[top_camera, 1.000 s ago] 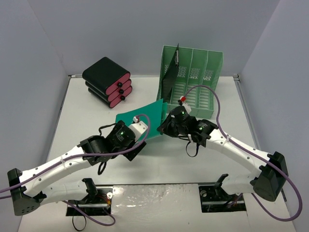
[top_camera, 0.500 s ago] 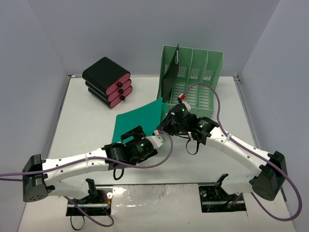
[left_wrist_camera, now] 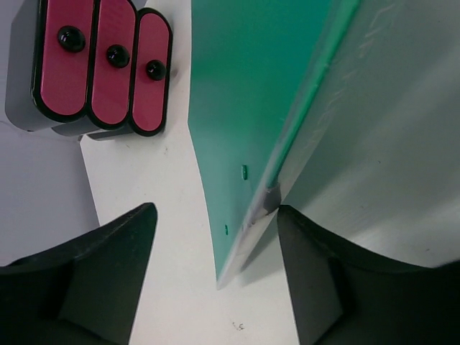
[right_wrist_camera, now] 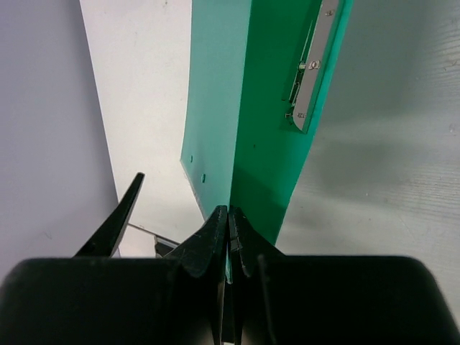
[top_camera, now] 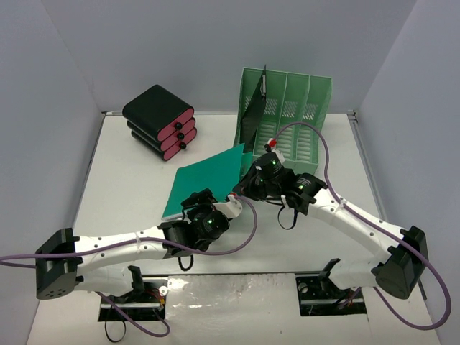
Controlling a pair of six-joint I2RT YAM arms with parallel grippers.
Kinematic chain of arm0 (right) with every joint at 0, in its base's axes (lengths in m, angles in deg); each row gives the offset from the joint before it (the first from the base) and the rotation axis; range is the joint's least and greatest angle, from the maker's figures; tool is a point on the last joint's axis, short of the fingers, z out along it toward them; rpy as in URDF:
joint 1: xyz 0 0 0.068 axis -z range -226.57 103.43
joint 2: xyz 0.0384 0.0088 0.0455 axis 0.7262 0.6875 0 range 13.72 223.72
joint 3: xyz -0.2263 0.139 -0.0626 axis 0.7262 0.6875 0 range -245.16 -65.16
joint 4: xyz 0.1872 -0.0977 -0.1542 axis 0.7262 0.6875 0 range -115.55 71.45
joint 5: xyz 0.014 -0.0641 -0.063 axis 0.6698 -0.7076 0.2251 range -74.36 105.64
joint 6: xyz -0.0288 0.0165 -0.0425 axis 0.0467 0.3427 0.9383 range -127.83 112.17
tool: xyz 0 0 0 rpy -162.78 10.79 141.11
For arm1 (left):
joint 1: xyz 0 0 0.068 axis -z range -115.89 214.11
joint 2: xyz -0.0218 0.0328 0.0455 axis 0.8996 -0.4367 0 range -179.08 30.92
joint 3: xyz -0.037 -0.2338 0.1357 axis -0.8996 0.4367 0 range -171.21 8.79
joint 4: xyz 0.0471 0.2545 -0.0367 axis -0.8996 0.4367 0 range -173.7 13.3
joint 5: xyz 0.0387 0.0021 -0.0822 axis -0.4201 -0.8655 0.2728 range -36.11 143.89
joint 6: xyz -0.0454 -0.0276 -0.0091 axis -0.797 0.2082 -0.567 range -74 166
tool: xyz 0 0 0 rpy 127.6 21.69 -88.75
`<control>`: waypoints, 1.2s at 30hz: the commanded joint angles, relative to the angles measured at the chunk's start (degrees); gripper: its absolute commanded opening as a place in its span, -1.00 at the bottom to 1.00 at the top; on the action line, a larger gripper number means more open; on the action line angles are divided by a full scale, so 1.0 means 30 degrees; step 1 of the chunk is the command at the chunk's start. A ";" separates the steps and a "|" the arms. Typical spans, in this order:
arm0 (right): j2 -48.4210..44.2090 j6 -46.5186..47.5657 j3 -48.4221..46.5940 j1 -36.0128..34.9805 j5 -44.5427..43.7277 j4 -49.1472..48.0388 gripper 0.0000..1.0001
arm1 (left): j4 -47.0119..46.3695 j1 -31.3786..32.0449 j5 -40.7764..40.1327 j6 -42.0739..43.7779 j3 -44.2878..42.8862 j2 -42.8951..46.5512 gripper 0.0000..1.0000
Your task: Organize the desk
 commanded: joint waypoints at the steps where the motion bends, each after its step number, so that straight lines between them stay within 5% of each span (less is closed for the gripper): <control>1: -0.0963 -0.0013 -0.0801 0.0106 0.0363 -0.0355 -1.00 | -0.3001 0.0014 -0.1971 0.0592 -0.0167 -0.0105 0.13; 5: -0.1124 -0.0071 -0.0699 0.0121 0.0407 -0.0267 -1.00 | -0.2740 0.0029 -0.2307 0.0257 -0.0298 -0.0339 -0.58; 9: -0.1200 -0.0080 -0.0669 0.0121 0.0398 -0.0229 -1.00 | -0.2642 0.0009 -0.2706 -0.0071 -0.0252 -0.0150 -1.00; 12: -0.1326 -0.0101 -0.0690 0.0121 0.0377 -0.0166 -1.00 | -0.2536 0.0029 -0.2709 -0.0197 -0.0211 -0.0004 -1.00; 16: -0.1690 -0.0312 -0.0665 0.0091 0.0107 -0.0060 -0.56 | -0.2395 0.0029 -0.2534 -0.0360 -0.0175 0.0256 -1.00; 24: -0.1902 -0.0569 -0.0814 -0.0098 -0.0252 0.0011 -0.85 | -0.2693 0.0015 -0.2177 -0.0404 0.0300 0.0845 -1.00; 31: -0.2088 -0.1114 -0.0211 -0.0202 -0.0704 0.0085 -0.66 | -0.2801 -0.0450 -0.3105 -0.0296 0.0031 0.0520 -1.00; 33: -0.2161 -0.1196 0.0430 -0.0225 -0.0800 0.0085 -0.56 | -0.1161 -0.1496 -0.2706 -0.1914 -0.0770 -0.0120 -0.87; 36: -0.2382 -0.1497 0.2179 -0.0237 -0.1856 -0.0004 -0.39 | 0.0173 -0.3009 -0.1270 -0.3532 -0.1946 -0.0429 -0.31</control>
